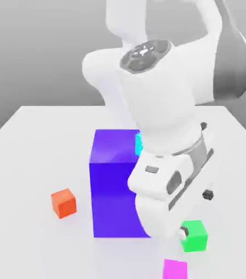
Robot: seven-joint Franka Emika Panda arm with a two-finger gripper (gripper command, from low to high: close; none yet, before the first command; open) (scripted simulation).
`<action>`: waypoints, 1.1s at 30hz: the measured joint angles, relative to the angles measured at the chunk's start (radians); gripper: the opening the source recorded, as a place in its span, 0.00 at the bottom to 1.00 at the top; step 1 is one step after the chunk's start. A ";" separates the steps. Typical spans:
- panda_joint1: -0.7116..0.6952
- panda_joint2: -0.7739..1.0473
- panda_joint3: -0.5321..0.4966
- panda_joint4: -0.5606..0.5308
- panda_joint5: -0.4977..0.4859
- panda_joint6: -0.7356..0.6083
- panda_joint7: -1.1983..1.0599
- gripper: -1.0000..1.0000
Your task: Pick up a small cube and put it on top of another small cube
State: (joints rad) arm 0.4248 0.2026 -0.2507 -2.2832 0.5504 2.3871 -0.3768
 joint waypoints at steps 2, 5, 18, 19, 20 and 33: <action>0.004 0.040 0.007 -0.005 -0.018 0.032 -0.044 0.50; 0.015 0.089 0.011 -0.014 -0.062 0.086 -0.100 0.50; 0.049 0.291 0.019 -0.013 -0.252 0.332 -0.243 0.00; 0.049 0.291 0.019 -0.013 -0.252 0.329 -0.243 0.00; 0.049 0.291 0.019 -0.013 -0.252 0.329 -0.243 0.00; 0.131 0.112 -0.052 -0.084 -0.392 0.214 -0.168 0.00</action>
State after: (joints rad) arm 0.5560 0.3148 -0.3023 -2.3670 0.1582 2.6015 -0.5445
